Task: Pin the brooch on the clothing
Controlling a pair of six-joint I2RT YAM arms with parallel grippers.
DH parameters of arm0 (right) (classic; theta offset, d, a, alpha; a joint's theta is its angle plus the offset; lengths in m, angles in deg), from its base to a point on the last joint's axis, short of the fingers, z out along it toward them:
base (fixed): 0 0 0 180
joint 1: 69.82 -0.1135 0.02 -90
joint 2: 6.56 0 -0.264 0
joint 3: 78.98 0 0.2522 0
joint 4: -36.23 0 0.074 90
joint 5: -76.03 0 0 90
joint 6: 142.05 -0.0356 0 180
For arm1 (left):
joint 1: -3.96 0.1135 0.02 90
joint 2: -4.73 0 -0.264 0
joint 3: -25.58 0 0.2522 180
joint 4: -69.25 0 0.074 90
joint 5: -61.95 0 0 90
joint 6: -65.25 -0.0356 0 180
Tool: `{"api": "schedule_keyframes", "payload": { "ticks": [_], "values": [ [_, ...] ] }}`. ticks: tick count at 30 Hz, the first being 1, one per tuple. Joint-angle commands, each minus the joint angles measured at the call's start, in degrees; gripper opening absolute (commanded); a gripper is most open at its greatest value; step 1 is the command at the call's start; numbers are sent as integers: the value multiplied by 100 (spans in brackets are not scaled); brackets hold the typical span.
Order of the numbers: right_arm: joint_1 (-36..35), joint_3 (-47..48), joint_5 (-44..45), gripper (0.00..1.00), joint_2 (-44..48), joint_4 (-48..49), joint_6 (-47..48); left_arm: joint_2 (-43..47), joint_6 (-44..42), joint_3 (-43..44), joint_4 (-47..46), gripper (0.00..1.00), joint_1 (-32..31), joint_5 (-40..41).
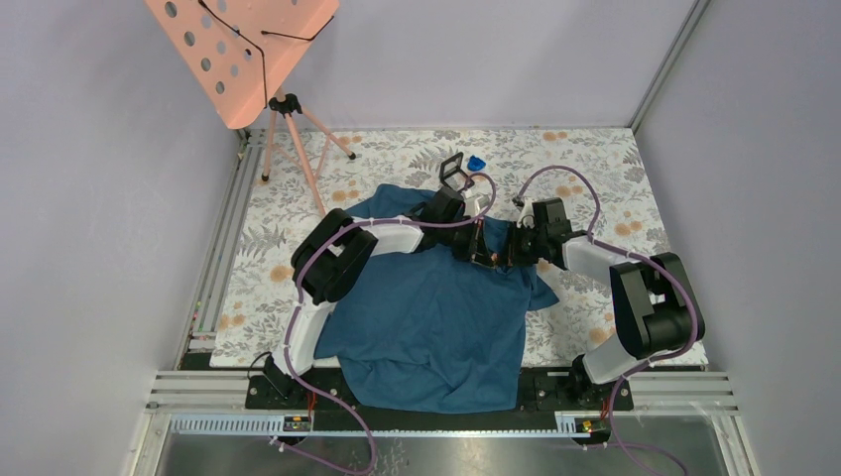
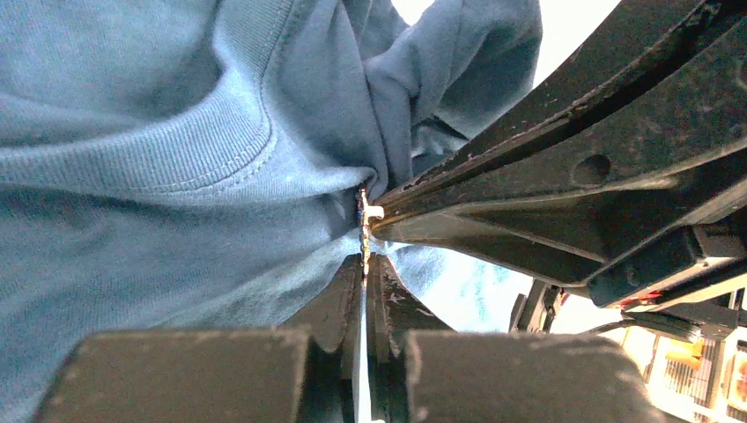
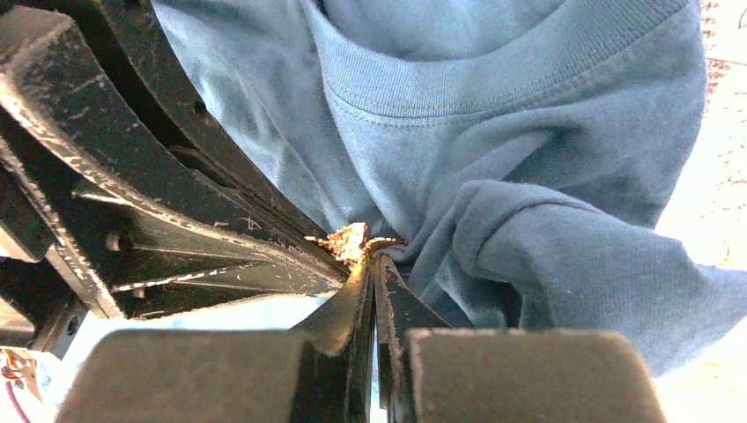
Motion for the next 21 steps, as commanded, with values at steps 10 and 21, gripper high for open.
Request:
{"api": "schedule_keyframes", "payload": {
  "ticks": [10, 21],
  "values": [
    [-29, -246, -383, 0, 411, 964, -389, 377, 621, -260, -1067, 0, -93, -20],
    [-18, -477, -658, 2, 670, 1260, -361, 297, 871, -269, -1060, 0, 3, 137]
  ]
}}
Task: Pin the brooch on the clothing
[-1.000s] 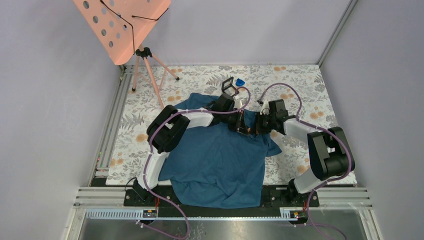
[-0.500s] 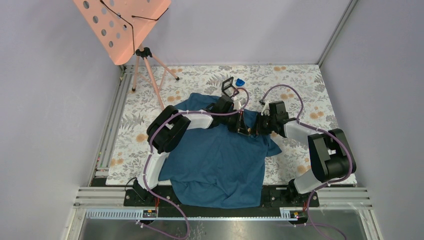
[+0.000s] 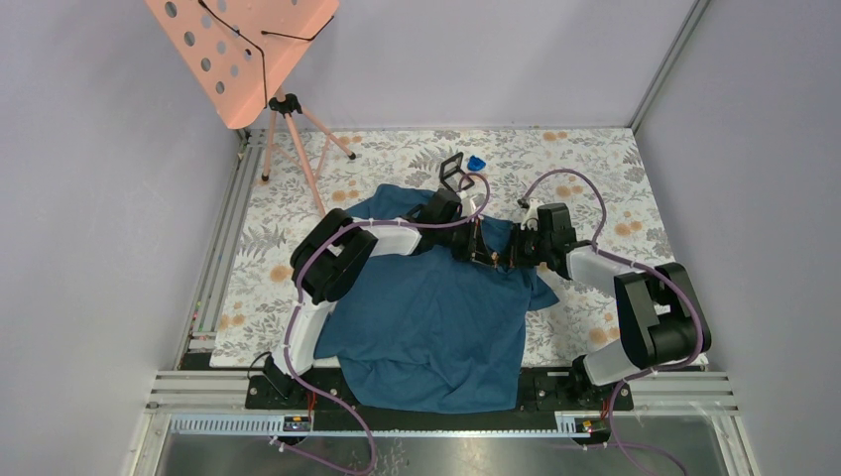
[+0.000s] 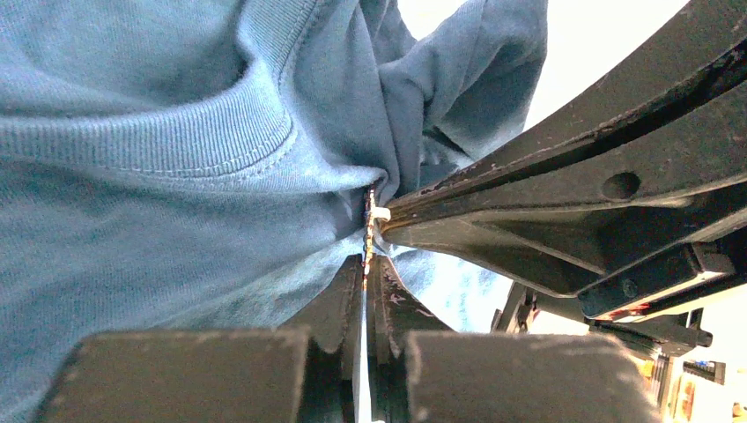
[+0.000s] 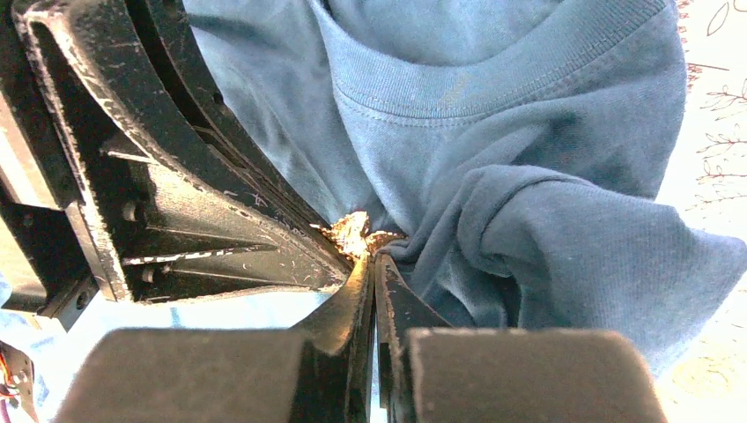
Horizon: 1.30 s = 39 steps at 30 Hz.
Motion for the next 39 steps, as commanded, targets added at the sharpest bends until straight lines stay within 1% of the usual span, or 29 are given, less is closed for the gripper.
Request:
{"api": "schedule_keyframes", "payload": {
  "ticks": [1, 4, 13, 14, 15, 17, 20, 22, 24, 25, 26, 27, 30, 31, 34, 36, 39],
  "values": [
    [-61, -15, -676, 3, 368, 625, -174, 295, 194, -13, -551, 0, -34, 78],
    [-63, -48, -684, 7, 413, 660, -180, 278, 224, -15, -515, 0, -18, 127],
    [-50, -237, -590, 27, 718, 799, -196, 315, 266, -80, -552, 0, 33, 224],
    [-47, -256, -591, 29, 779, 811, -206, 347, 250, -100, -574, 2, 30, 224],
    [-38, -265, -599, 31, 836, 796, -205, 390, 220, -133, -595, 6, 33, 225],
    [-10, -278, -625, 34, 1003, 729, -235, 514, 148, -218, -664, 19, 30, 233],
    [47, -329, -600, 43, 1402, 594, -351, 842, -84, -426, -640, 47, 33, 398],
    [99, -328, -465, 51, 1766, 363, -427, 1142, -360, -534, -434, 63, 27, 720],
    [171, -293, -261, 55, 2212, 41, -473, 1456, -630, -639, -161, 75, 28, 1071],
    [195, -262, -138, 57, 2421, -160, -483, 1621, -743, -704, -55, 79, 32, 1230],
    [227, -216, 48, 60, 2648, -365, -505, 1775, -851, -770, 31, 89, 38, 1362],
    [250, -158, 225, 61, 2856, -631, -528, 1939, -944, -835, 113, 94, 36, 1483],
    [304, 93, 726, 69, 3335, -1596, -502, 2427, -1108, -1035, 458, 97, 59, 1915],
    [316, 253, 888, 71, 3417, -2009, -491, 2588, -1134, -1100, 607, 99, 62, 2175],
    [325, 897, 1327, 71, 3489, -3223, -449, 3113, -1244, -1113, 1419, 99, 126, 2900],
    [326, 1061, 1553, 72, 3586, -3687, -449, 3357, -1371, -1018, 2005, 99, 256, 3318],
    [328, 1115, 1967, 75, 3741, -4041, -504, 3536, -1651, -791, 2765, 99, 583, 3522]
  ]
}}
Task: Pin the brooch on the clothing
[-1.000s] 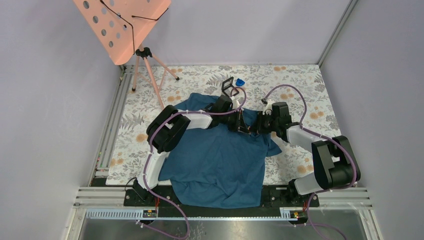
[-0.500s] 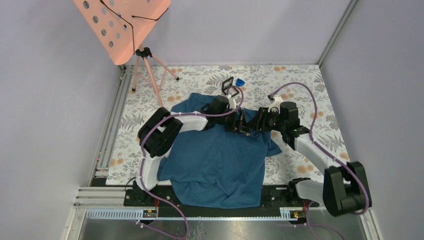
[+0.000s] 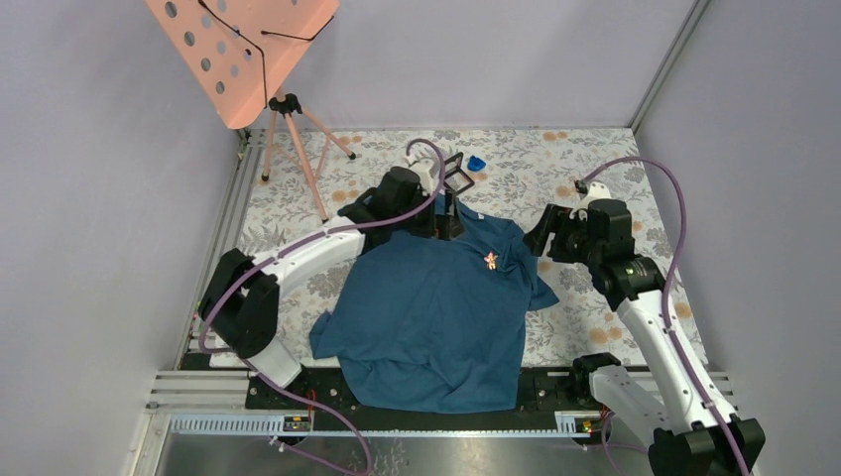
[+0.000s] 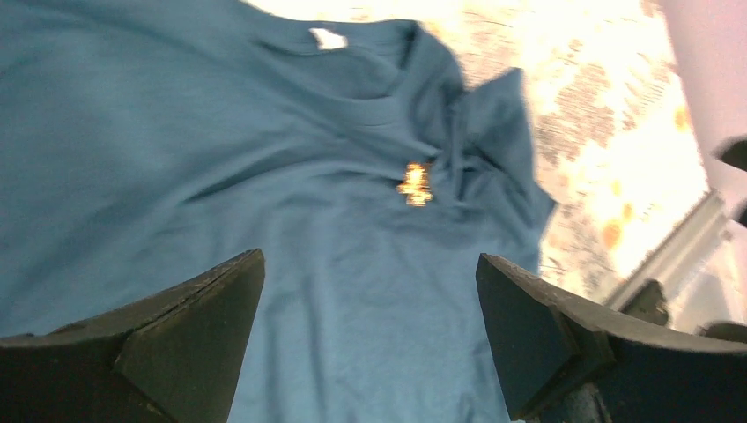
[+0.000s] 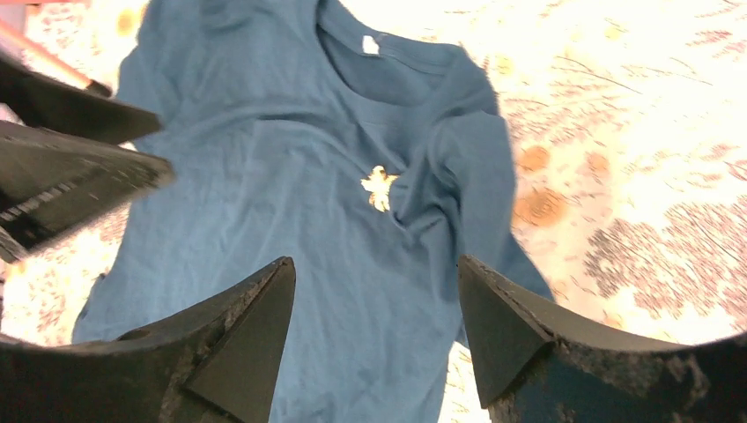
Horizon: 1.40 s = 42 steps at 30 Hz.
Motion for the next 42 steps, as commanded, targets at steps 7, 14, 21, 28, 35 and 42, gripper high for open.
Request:
{"api": "schedule_keyframes", "payload": {
  "ticks": [7, 14, 21, 28, 35, 42],
  "values": [
    [227, 119, 989, 78, -400, -1207, -158, -110, -630, 1179, 2355, 99, 1215, 756],
    [772, -466, 1489, 75, -985, -1014, -755, -894, -1037, 1783, 2902, 99, 1901, 1432],
    [800, -785, 1614, 75, -1282, -978, -1048, -1827, -980, 2080, 2737, 99, 2300, 1032],
    [797, -821, 1415, 71, -1857, -976, -1069, -2267, -826, 2461, 2653, 98, 2328, 838],
    [800, -924, 1118, 62, -2395, -693, -1079, -2522, -819, 2533, 2495, 88, 2354, 742],
    [791, -943, 837, 58, -2644, -587, -1100, -2760, -816, 2635, 2426, 76, 2358, 599]
  ]
}}
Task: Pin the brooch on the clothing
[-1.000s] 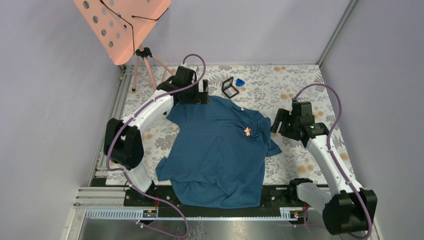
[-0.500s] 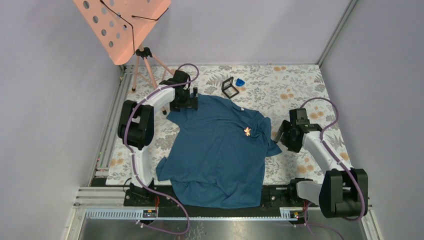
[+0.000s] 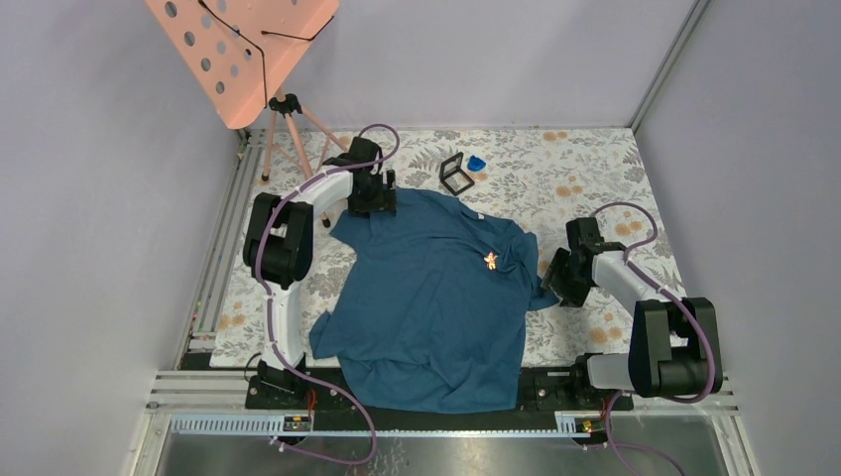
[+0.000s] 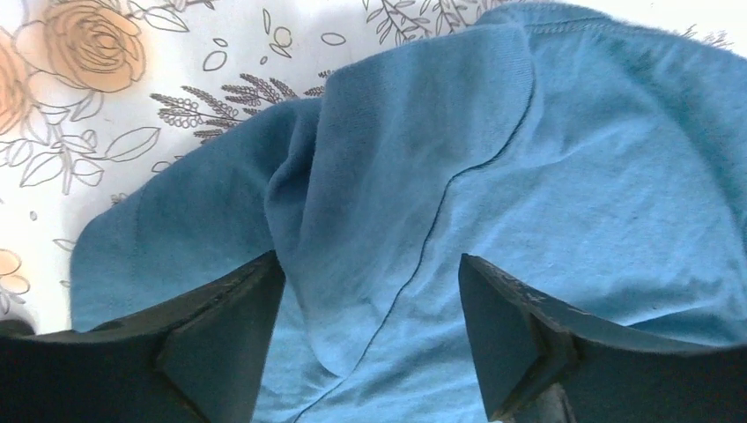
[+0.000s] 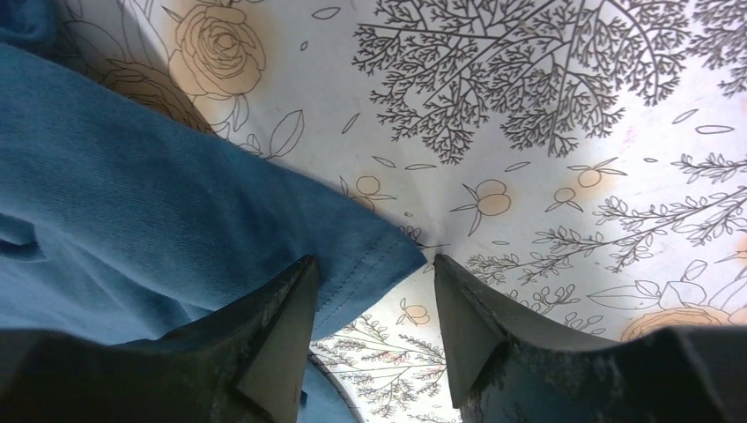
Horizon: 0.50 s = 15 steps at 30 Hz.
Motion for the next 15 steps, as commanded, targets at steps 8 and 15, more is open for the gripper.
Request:
{"api": "schedule_keyframes", "payload": {
  "ticks": [8, 15],
  "values": [
    [8, 5, -482, 24, -269, 293, -27, -120, 56, 230, -283, 34, 36, -251],
    [79, 491, 485, 0, -18, 82, 49, -100, 8, 229, -223, 4, 99, -61]
  ]
}}
